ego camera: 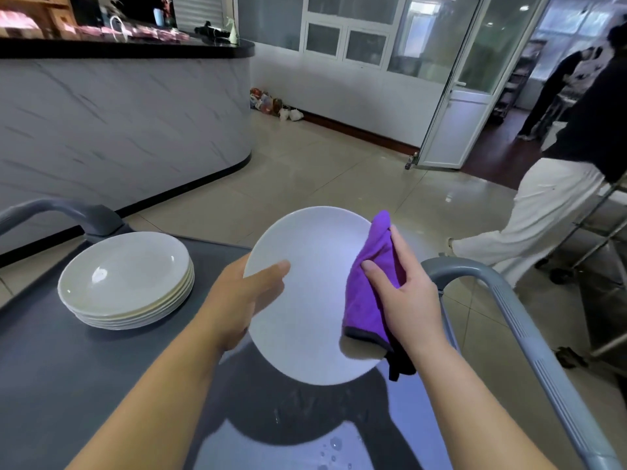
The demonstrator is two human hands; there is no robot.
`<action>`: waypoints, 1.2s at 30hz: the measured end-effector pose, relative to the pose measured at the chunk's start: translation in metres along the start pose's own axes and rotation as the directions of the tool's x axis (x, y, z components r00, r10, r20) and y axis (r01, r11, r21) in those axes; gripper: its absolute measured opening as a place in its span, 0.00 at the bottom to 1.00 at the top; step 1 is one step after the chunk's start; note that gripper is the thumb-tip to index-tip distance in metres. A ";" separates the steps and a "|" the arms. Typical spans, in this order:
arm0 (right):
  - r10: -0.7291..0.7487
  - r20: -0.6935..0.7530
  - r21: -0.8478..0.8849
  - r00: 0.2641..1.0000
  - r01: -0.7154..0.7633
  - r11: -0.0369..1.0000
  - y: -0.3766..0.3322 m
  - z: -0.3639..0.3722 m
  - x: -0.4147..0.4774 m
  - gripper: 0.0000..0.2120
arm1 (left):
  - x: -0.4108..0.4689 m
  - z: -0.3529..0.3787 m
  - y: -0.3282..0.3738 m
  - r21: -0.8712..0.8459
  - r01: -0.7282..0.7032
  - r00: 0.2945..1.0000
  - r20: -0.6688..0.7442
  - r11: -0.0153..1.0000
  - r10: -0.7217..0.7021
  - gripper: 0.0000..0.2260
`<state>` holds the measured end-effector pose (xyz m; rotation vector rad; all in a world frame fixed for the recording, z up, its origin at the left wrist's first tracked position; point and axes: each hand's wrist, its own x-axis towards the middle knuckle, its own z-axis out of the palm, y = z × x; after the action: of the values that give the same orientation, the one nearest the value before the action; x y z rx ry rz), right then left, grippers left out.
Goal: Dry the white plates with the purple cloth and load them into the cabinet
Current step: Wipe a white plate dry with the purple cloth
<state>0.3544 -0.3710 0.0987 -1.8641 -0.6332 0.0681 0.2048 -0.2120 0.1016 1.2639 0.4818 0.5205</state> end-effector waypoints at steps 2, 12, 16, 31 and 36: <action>-0.030 -0.007 0.006 1.000 0.030 1.000 -0.006 0.001 0.002 0.29 | 0.005 0.000 -0.002 0.018 -0.044 0.985 -0.168 0.999 0.047 0.04; 0.165 -0.238 0.192 0.957 -0.120 0.974 0.011 0.036 -0.028 0.26 | -0.005 0.011 -0.025 -0.045 -0.118 0.972 -0.211 0.992 0.106 0.06; 0.015 -0.071 0.024 0.997 -0.014 1.000 -0.002 0.012 -0.013 0.27 | -0.005 -0.012 -0.019 -0.078 -0.012 1.000 0.012 0.997 0.013 0.19; 0.050 -0.205 0.149 0.978 -0.019 0.989 -0.020 0.034 -0.025 0.25 | -0.008 -0.015 -0.017 -0.097 -0.059 0.993 -0.110 0.994 0.048 0.11; -0.104 -0.106 0.025 0.989 0.108 0.994 -0.032 0.026 -0.019 0.28 | 0.002 -0.026 -0.002 -0.029 -0.174 0.941 -0.299 0.984 0.158 0.05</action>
<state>0.3164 -0.3497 0.1124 -1.7890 -0.6540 -0.0885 0.1907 -0.1916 0.0934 1.1848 0.6094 0.8683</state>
